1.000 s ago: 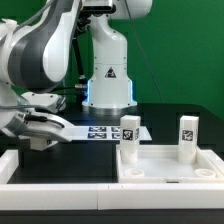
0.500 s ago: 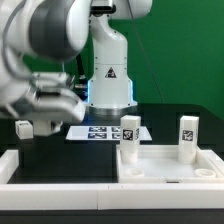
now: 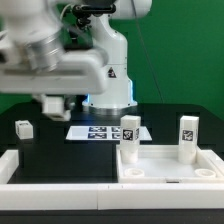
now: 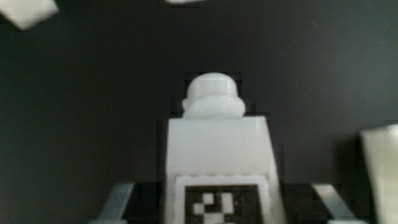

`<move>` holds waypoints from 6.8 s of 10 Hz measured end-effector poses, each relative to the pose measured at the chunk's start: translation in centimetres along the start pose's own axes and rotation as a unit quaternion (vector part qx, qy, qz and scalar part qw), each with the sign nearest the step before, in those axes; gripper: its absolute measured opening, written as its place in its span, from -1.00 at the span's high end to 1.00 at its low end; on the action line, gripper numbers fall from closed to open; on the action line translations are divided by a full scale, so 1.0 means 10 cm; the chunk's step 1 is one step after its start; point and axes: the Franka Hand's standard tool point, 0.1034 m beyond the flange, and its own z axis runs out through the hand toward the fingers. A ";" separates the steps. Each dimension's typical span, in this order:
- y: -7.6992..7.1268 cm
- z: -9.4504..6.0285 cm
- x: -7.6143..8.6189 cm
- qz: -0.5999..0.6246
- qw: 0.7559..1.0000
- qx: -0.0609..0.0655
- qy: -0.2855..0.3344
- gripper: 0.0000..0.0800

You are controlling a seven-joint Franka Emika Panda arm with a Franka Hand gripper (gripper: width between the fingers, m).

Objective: Assemble square table

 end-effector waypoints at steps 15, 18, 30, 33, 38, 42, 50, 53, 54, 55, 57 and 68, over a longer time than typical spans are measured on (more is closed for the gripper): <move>-1.93 -0.57 0.27 0.000 0.889 0.026 0.458 0.29; -1.97 -0.53 0.27 -0.006 0.887 0.023 0.460 0.29; -2.54 -0.28 0.71 -0.082 0.854 -0.013 0.513 0.29; -2.51 -0.10 0.78 -0.086 0.853 -0.023 0.514 0.28; -2.66 0.05 0.71 -0.094 0.857 -0.018 0.506 0.28; -2.66 0.02 0.75 -0.105 0.852 -0.025 0.512 0.28; -2.63 0.07 0.76 -0.117 0.854 -0.035 0.507 0.28; -2.60 0.09 0.76 -0.119 0.856 -0.038 0.502 0.28; -2.60 0.09 0.77 -0.119 0.856 -0.039 0.501 0.28; -2.60 0.09 0.77 -0.120 0.856 -0.039 0.501 0.28; -2.60 0.09 0.77 -0.120 0.856 -0.039 0.501 -0.30; -2.55 -0.21 0.69 -0.094 0.901 -0.021 0.423 -0.62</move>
Offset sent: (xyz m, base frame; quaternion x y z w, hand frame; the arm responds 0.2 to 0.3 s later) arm 0.0295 -0.0023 0.0700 -0.0940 0.1753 0.0929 0.9756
